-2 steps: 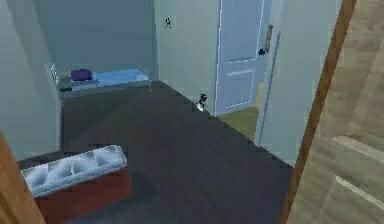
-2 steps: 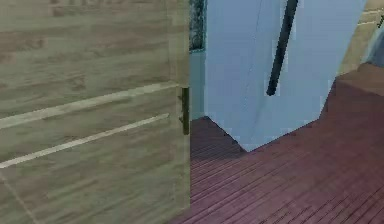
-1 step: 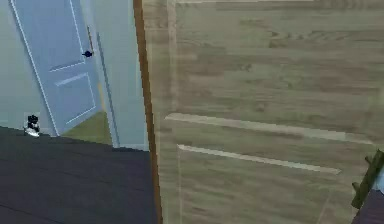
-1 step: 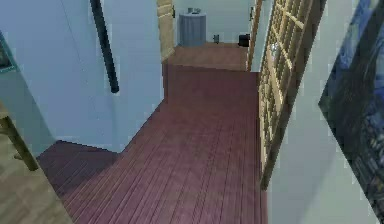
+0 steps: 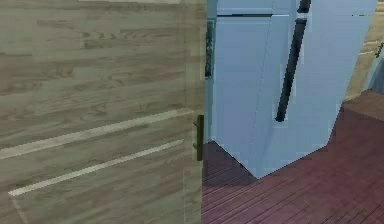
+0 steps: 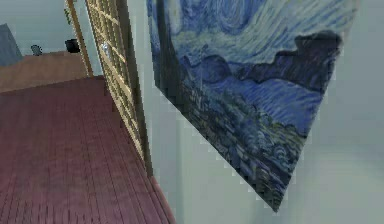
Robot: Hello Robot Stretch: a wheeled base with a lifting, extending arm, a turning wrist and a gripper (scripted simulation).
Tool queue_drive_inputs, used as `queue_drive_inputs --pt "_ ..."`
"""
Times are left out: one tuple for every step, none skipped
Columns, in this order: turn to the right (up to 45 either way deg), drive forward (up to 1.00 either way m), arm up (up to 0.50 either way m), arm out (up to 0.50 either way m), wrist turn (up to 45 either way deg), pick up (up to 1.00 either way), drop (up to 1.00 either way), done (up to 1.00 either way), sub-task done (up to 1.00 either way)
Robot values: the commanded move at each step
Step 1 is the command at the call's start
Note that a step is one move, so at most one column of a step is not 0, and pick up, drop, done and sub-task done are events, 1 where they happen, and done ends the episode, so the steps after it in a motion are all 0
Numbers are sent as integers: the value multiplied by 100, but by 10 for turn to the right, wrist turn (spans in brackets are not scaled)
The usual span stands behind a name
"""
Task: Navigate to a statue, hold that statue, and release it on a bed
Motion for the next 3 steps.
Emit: queue_drive_inputs --pt "60 0 0 0 0 0 0 0 0" --pt "0 5 0 0 0 0 0 0 0" --pt "-390 0 0 0 0 0 0 0 0"
